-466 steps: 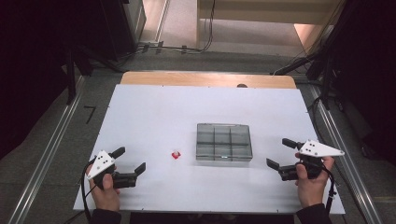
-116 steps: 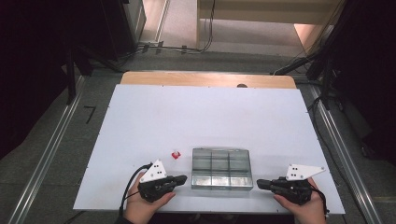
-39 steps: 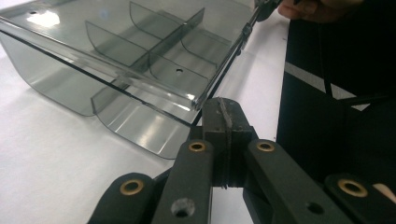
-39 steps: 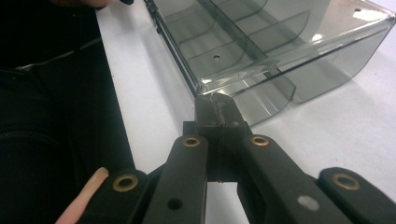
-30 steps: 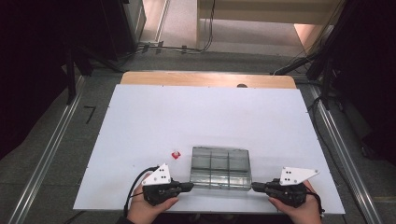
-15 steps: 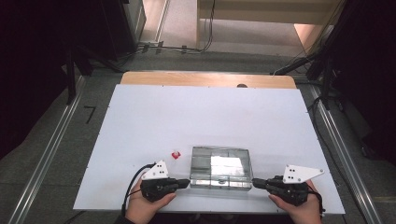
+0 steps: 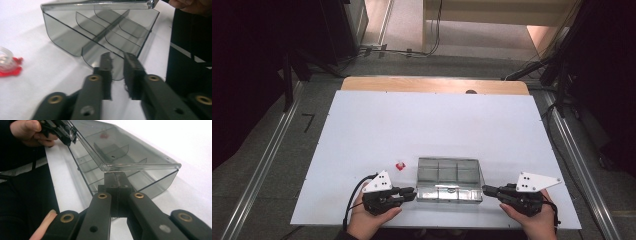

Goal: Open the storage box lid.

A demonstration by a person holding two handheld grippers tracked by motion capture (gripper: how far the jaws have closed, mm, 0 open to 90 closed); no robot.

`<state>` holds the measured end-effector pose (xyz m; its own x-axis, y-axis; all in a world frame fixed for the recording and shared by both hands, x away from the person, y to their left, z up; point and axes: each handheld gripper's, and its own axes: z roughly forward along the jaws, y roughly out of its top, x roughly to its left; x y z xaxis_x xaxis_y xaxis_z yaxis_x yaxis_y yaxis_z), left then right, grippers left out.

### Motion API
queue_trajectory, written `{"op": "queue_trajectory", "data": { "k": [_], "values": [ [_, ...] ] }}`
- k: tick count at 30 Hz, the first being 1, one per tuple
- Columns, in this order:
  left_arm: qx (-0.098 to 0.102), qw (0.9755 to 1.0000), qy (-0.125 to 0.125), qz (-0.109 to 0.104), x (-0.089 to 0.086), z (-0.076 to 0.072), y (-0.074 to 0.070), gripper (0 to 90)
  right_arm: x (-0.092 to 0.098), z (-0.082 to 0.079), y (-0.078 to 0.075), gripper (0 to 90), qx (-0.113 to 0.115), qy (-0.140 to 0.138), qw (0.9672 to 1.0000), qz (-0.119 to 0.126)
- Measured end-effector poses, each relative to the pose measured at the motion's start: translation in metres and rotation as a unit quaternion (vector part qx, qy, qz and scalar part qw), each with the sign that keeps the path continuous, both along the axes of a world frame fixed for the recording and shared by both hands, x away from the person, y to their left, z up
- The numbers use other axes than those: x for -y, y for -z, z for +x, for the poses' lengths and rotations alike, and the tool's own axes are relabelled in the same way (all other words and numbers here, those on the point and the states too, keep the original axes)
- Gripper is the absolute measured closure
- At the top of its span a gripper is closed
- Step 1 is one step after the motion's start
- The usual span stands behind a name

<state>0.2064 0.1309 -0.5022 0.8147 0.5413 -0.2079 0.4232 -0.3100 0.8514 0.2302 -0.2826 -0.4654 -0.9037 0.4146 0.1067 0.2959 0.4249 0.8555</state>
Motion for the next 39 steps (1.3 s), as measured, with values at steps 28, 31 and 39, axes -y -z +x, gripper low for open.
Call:
{"op": "queue_trajectory", "data": {
  "k": [28,31,39],
  "values": [
    [0.002,0.9983,-0.051,-0.027,0.015,0.049,-0.025,2.3,-0.006,0.02,-0.026,88.3,0.016,0.02,0.9996,0.008],
    [0.007,0.9979,-0.061,-0.023,0.017,0.054,-0.025,6.4,-0.008,0.021,-0.027,88.3,0.017,0.019,0.9996,0.009],
    [0.014,0.9971,-0.072,-0.019,0.024,0.065,-0.025,24.0,-0.009,0.025,-0.033,88.3,0.019,0.023,0.9995,0.011]
  ]
}}
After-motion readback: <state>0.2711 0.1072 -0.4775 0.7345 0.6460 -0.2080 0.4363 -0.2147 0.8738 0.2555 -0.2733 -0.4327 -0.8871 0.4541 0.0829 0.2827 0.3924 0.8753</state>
